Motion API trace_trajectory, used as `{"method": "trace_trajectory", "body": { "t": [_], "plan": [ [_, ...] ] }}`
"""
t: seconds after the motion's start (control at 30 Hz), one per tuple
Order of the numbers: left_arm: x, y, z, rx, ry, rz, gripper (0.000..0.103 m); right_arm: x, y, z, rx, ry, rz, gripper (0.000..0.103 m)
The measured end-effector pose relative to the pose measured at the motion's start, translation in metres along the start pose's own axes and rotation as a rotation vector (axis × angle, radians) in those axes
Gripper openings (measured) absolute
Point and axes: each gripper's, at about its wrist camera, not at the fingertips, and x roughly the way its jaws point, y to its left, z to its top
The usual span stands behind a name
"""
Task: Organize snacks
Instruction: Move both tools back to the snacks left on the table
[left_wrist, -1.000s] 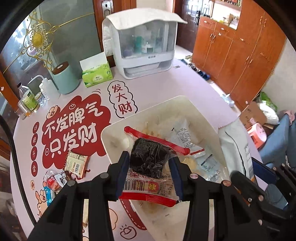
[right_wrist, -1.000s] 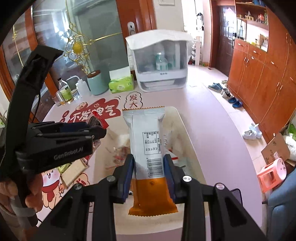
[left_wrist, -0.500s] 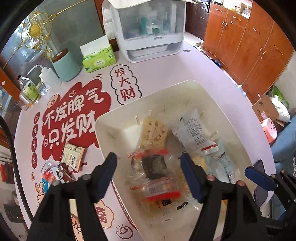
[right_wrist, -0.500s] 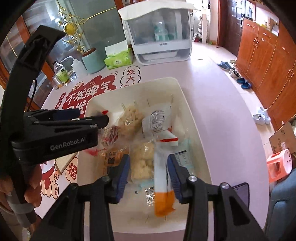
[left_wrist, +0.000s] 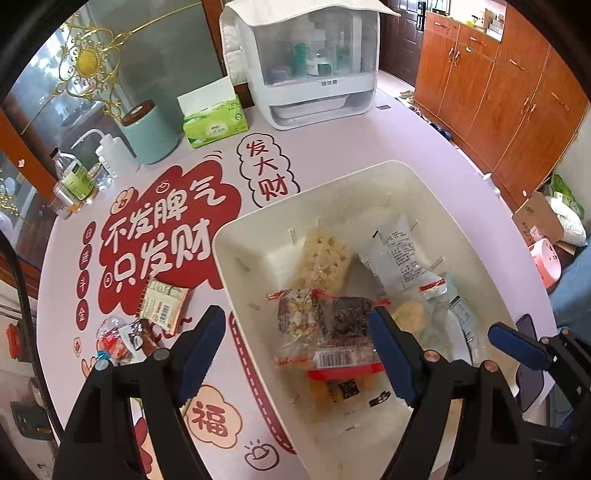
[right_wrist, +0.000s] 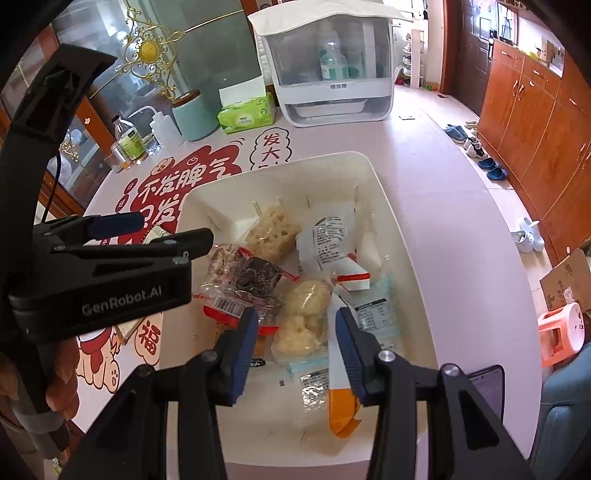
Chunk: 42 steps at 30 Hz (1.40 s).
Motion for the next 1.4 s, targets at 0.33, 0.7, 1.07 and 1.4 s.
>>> {"method": "trace_trajectory", "body": {
  "t": [0.33,0.7,1.07,1.4],
  "plan": [
    [-0.019,0.031,-0.022,-0.063,-0.016,-0.002,0.079,-0.009,0.021,-0.002,-0.018,-0.018,-0.001,0.044],
    [-0.069,0.104,-0.042,-0.157,-0.114,0.040,0.081,-0.036,0.064,0.005,-0.055,-0.100,-0.016,0.044],
    [-0.114,0.246,-0.066,-0.268,-0.211,0.127,0.087,-0.045,0.139,0.028,-0.055,-0.172,-0.016,0.045],
    [-0.078,0.366,-0.072,-0.247,-0.172,0.202,0.092,-0.004,0.235,0.067,-0.071,-0.142,0.003,0.057]
  ]
}}
